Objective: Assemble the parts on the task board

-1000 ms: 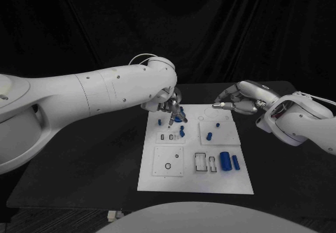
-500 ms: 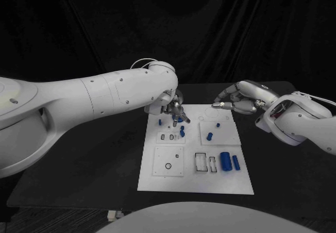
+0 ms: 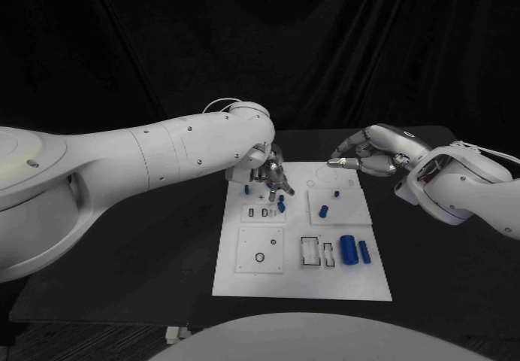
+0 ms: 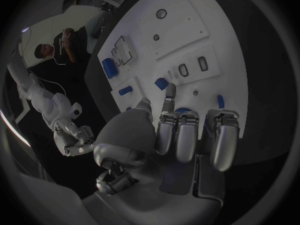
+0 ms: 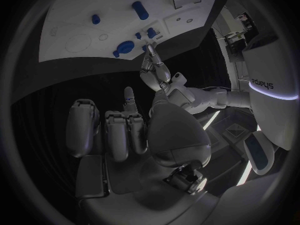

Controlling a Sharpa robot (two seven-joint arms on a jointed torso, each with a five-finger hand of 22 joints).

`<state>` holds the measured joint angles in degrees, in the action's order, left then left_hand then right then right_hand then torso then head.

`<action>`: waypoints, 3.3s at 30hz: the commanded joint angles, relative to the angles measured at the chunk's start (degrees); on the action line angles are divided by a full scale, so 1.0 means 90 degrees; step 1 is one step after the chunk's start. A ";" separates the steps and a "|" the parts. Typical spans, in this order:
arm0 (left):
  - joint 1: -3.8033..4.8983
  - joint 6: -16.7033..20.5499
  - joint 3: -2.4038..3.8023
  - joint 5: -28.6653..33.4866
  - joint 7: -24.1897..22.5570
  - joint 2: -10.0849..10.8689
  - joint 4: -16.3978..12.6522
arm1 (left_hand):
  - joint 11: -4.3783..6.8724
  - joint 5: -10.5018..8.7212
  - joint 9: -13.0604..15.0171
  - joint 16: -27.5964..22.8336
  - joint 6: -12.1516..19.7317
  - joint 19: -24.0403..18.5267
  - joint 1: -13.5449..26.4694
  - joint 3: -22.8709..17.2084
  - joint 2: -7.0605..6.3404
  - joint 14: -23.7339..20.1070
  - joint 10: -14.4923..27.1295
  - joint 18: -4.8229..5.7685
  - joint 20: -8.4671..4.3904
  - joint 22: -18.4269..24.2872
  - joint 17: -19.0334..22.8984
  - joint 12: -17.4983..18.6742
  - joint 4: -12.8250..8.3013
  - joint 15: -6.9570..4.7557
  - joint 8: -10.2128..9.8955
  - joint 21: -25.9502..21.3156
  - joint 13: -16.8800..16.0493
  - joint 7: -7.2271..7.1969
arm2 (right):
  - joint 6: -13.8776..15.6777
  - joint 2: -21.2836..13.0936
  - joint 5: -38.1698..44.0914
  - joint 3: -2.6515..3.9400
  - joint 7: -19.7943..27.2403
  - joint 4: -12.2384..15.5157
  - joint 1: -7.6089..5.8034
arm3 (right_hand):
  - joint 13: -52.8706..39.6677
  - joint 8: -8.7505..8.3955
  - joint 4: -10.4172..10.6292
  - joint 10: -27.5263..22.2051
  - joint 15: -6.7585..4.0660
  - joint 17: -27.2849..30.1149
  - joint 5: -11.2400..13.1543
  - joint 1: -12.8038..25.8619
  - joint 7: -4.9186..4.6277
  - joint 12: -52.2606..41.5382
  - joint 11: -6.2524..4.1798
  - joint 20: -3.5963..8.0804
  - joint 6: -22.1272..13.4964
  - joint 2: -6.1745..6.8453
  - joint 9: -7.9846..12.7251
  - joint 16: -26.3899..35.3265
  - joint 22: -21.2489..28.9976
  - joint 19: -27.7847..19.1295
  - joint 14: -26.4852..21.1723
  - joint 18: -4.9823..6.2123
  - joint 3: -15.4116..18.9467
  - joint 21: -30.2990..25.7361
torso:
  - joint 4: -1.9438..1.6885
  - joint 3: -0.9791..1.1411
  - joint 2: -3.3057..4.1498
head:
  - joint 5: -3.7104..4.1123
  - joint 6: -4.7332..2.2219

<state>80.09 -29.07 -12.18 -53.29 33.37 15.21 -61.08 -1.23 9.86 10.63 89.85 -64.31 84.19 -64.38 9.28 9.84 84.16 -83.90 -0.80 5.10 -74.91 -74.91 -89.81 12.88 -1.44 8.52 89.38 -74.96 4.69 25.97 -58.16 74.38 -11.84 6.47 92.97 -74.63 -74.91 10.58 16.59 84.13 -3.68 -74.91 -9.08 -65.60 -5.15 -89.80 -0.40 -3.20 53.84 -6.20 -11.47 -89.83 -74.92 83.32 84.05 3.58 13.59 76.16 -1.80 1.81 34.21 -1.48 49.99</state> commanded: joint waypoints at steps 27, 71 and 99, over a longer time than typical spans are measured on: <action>-0.0147 -0.0057 0.0006 0.0107 0.0004 -0.0091 0.0160 | 0.0102 0.0031 0.0023 0.0017 -0.0145 0.0516 -0.0166 -0.0150 -0.0003 0.0649 -0.0677 0.0048 -0.0089 -0.1534 -0.1677 -0.0022 -0.0172 -0.0092 -0.0076 -0.0006 -0.1671 -0.0046 | -0.0056 0.0008 0.0012 0.0004 -0.0146 -0.0004 0.0010 | -0.1677 -0.0043 -0.0012 0.0653 0.0052 -0.1677 -0.0054 -0.0055 -0.0009 -0.0023 0.0050 0.0003 0.0050 -0.0015 0.0012 -0.0019 -0.1196 -0.0065 0.0661 -0.0033 0.0058 -0.0073 | 0.0001 -0.0006 -0.0006 | 0.0005 0.0001; -0.0340 -0.0132 0.0006 0.0107 -0.0034 -0.0232 0.0349 | 0.0125 0.0119 0.0018 0.0017 -0.0192 0.0396 -0.0360 -0.0449 -0.0030 0.0649 -0.0677 0.0009 -0.0121 -0.1401 -0.1677 -0.0022 -0.0478 -0.0120 -0.0212 -0.0091 -0.1671 -0.0065 | -0.0134 0.0016 0.0012 0.0004 -0.0186 -0.0030 0.0010 | -0.1677 -0.0051 -0.0009 0.0653 0.0056 -0.1677 -0.0058 -0.0084 -0.0015 -0.0023 0.0055 -0.0002 0.0059 -0.0021 0.0014 -0.0019 -0.1170 -0.0107 0.0661 -0.0014 0.0083 -0.0158 | 0.0005 -0.0006 -0.0010 | -0.0027 0.0001; -0.0353 -0.0173 0.0006 0.0107 -0.0027 -0.0232 0.0369 | 0.0186 0.0388 0.0116 0.0017 -0.0261 0.0384 -0.0681 -0.1234 -0.0215 0.0649 -0.0677 0.0004 -0.0187 -0.1388 -0.1677 -0.0022 -0.1192 -0.0181 -0.0348 -0.0117 -0.1671 -0.0125 | -0.0177 0.0033 0.0012 0.0004 -0.0217 -0.0046 0.0011 | -0.1677 -0.0051 -0.0011 0.0653 0.0058 -0.1677 -0.0064 -0.0100 -0.0016 -0.0023 0.0058 -0.0004 0.0069 -0.0022 0.0013 -0.0019 -0.1167 -0.0112 0.0661 -0.0012 0.0092 -0.0167 | 0.0006 -0.0008 -0.0015 | -0.0050 0.0001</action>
<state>77.08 -30.00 -12.17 -52.74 33.59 13.23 -57.75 -0.02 13.16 11.62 89.85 -66.23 83.98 -69.90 -1.47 7.92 84.15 -83.94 -0.81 3.67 -74.92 -74.91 -89.80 2.12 -2.68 5.75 88.49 -74.96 3.60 24.78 -57.89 74.38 -11.84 5.51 92.63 -74.62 -74.91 10.36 16.43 83.92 -3.68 -74.91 -9.28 -65.82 -5.35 -89.79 -0.20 -3.40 54.04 -6.42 -11.44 -89.83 -74.92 82.72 84.05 3.57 14.06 74.84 -1.76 1.75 34.08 -1.89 49.99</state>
